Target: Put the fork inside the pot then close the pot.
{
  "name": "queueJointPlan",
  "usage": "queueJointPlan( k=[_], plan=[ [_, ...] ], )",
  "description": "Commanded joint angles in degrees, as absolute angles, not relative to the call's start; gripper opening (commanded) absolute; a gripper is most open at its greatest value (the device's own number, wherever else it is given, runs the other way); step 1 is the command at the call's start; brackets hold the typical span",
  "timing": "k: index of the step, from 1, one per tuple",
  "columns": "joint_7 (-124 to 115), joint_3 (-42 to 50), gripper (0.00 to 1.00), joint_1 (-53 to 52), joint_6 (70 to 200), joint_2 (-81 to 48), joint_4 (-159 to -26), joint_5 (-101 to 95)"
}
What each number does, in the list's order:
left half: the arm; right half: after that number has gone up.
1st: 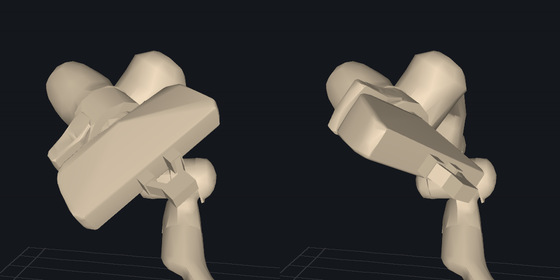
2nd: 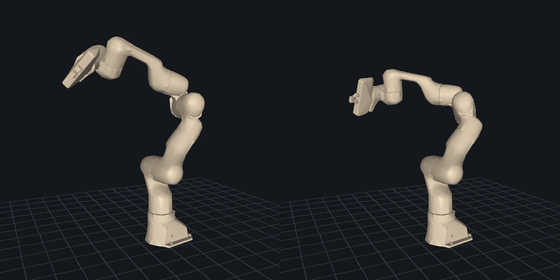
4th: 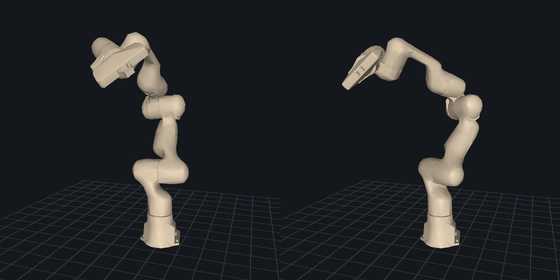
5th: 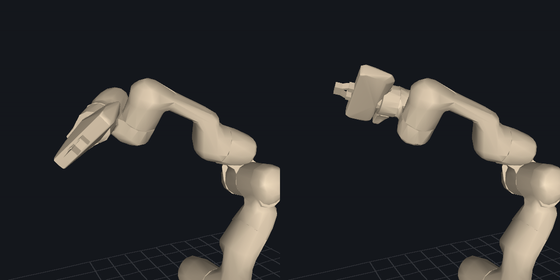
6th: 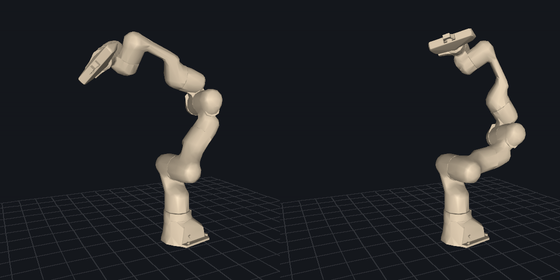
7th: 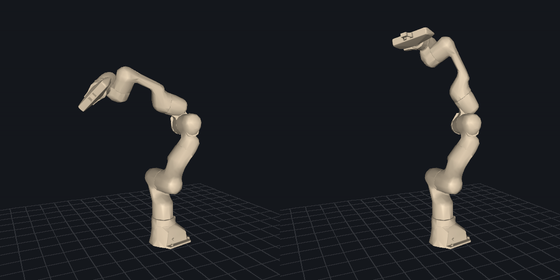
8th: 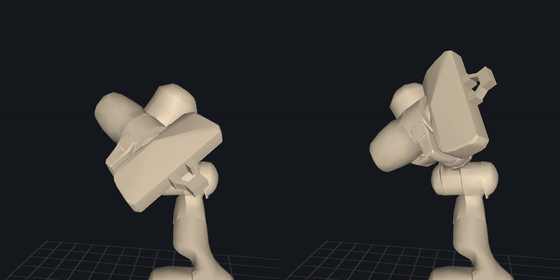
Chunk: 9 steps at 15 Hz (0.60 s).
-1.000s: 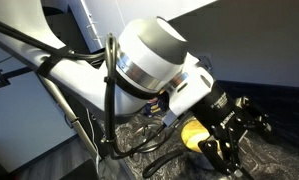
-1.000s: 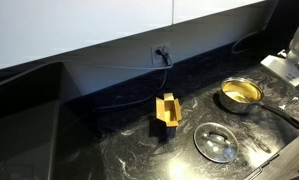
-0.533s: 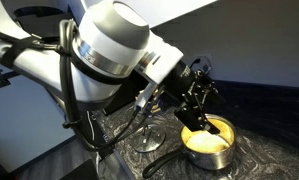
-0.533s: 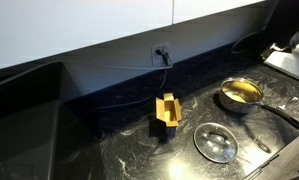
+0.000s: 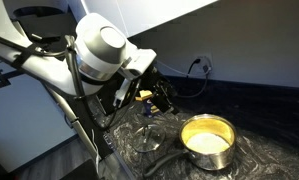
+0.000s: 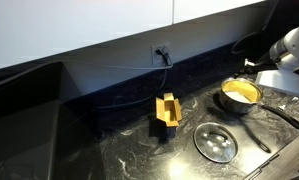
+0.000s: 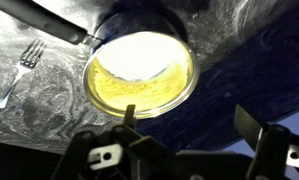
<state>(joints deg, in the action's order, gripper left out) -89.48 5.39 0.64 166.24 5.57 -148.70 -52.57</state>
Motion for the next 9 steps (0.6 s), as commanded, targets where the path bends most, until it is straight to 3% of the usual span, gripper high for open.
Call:
queueJointPlan(
  k=[1,9],
  plan=[
    [-74.32,2.3,1.0,-2.38,166.65,6.34,-150.56,-41.49],
    [-36.88,0.59,1.0,-15.32,162.33,2.64,-148.73,-12.09]
  ],
)
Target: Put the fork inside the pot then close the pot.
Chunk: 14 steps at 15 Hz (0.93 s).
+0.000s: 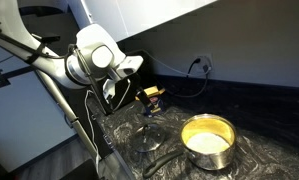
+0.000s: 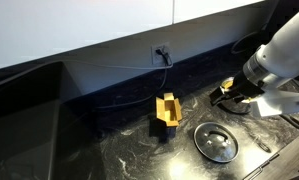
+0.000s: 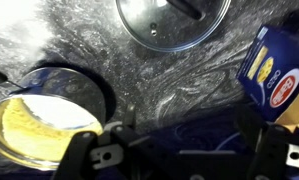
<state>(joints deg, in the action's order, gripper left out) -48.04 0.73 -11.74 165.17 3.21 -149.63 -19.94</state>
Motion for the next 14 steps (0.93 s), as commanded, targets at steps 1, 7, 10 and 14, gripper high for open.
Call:
queueJointPlan(
  k=[1,7,10,14],
  plan=[
    [-32.2,0.48,1.0,-16.66,161.72,2.44,-148.81,-8.61],
    [-19.71,-4.81,1.0,-12.89,156.23,2.06,-148.87,-2.66],
    [-15.32,-4.83,1.0,-11.96,157.21,1.91,-149.15,-1.5],
    [1.0,-5.95,1.0,-11.55,155.49,-1.05,-147.33,1.41]
  ],
)
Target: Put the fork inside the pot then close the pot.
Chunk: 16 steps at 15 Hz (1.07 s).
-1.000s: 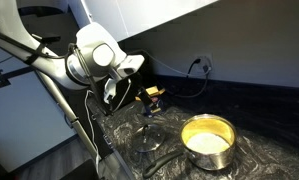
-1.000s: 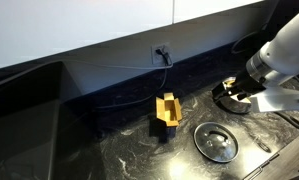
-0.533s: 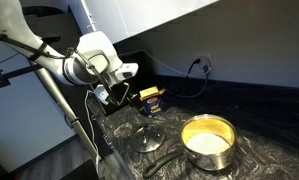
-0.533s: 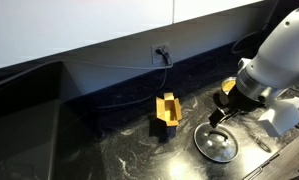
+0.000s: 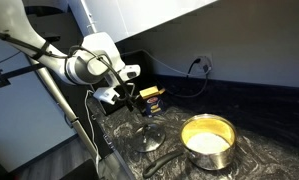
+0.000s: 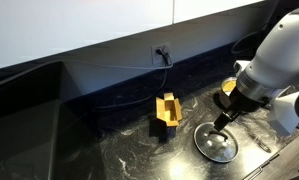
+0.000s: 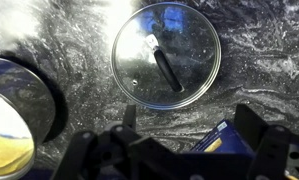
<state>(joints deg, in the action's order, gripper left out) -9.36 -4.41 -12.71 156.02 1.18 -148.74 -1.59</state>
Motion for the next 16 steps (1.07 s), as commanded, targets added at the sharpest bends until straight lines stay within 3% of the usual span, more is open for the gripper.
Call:
queueJointPlan(
  k=[1,16],
  plan=[
    [4.45,-6.19,1.0,-11.32,154.88,-1.92,-146.84,1.56],
    [19.11,-8.49,1.0,-8.01,156.61,-14.22,-141.27,-5.4]
  ],
)
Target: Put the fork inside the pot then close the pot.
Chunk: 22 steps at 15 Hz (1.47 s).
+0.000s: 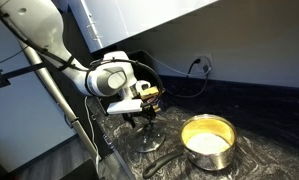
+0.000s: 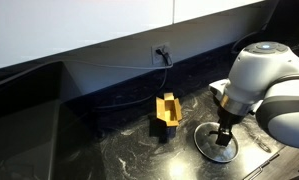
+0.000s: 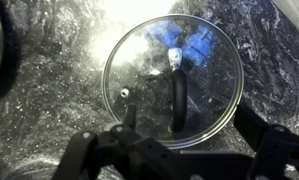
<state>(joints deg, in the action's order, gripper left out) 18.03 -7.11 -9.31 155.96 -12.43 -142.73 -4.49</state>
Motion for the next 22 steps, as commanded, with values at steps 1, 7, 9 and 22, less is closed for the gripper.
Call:
queueJointPlan(
  k=[1,7,9,22],
  plan=[
    [18.27,-8.35,1.0,-8.19,156.54,-14.64,-141.01,-5.98],
    [16.65,-7.81,0.5,-8.25,156.24,-16.47,-139.76,-8.29],
    [16.52,-7.8,0.34,-8.16,156.07,-16.74,-139.49,-8.35],
    [1.47,-5.58,0.04,-9.24,153.11,-3.86,-146.11,-9.15]
  ],
)
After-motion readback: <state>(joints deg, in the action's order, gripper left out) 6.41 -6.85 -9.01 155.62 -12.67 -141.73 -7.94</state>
